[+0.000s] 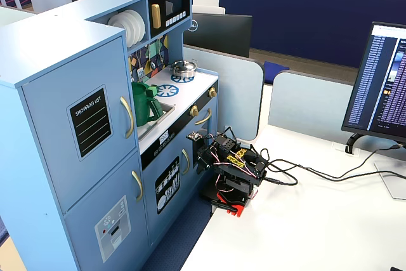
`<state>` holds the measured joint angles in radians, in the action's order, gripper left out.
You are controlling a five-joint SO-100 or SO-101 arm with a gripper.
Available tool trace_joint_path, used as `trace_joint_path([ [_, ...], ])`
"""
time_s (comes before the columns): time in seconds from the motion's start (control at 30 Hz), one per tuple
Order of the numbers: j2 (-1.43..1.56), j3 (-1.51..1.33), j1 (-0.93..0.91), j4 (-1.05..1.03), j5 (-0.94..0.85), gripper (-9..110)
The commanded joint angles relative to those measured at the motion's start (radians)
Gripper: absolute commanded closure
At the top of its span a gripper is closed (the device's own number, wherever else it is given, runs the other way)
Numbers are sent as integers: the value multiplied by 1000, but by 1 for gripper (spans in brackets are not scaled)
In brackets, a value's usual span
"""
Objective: Take off the lid from the green recipient and place it on the counter
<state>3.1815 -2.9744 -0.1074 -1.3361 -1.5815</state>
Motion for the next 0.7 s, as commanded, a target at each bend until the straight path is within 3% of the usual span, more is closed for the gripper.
trace_joint_path([
  [0.0,-64,224,-26,114,-63,101],
  [0.13,-212,557,25,273,-75,101],
  [0.2,-287,690,44,348,-199,101],
  [0.27,-350,778,46,451,-198,89],
  [0.47,-457,821,25,795,-206,66],
  [0.67,-577,911,34,920,-187,66],
])
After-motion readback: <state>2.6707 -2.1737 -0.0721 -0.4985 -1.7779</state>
